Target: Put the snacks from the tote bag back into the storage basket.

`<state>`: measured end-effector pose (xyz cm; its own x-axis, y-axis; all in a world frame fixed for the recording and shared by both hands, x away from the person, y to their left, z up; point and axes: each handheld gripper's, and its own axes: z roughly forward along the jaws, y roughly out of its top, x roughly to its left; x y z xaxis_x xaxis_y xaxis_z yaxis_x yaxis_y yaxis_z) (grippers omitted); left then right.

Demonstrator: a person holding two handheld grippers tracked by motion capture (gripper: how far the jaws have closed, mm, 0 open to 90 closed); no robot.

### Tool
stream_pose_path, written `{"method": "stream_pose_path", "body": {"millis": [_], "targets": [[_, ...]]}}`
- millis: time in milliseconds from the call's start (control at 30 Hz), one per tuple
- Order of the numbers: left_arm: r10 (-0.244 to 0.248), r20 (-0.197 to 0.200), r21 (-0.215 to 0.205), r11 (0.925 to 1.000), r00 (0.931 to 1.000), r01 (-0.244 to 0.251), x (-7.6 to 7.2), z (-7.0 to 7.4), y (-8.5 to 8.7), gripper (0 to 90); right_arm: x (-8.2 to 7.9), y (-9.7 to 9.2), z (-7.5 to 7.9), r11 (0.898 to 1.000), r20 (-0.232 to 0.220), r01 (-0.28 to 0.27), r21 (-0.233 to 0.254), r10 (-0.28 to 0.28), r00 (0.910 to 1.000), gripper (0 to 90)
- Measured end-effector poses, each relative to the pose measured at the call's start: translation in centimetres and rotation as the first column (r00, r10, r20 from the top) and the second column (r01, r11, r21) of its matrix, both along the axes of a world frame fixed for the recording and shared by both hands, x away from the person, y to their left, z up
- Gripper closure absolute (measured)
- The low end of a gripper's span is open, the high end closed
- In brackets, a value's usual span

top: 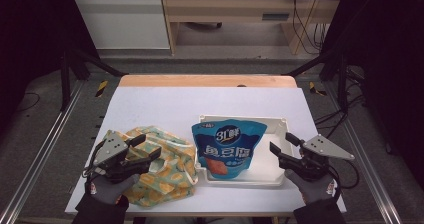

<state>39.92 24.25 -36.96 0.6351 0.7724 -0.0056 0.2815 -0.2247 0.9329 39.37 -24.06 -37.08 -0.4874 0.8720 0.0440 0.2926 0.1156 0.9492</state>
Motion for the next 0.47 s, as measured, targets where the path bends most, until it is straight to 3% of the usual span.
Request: {"method": "stream_pose_path", "body": {"millis": [167,300,467], "targets": [[0.03,-0.016,0.016,0.9994,0.9994,-0.03,0.0,-1.0,1.4,31.3,0.0,-0.7,-0.6,1.0,0.004,0.021,-0.006,-0.021,0.9998,36.7],[0.08,-0.021,0.0,0.9968,0.9966,-0.08,-0.2,-1.6,3.3,31.3,0.3,-1.1,-1.3,0.999,-0.008,0.036,-0.021,-0.036,0.9993,36.6],[0.11,-0.026,-0.011,0.9939,0.9936,-0.11,-0.4,-2.0,4.5,31.3,0.5,-1.4,-1.7,0.998,-0.014,0.052,-0.029,-0.052,0.9985,37.0]]}}
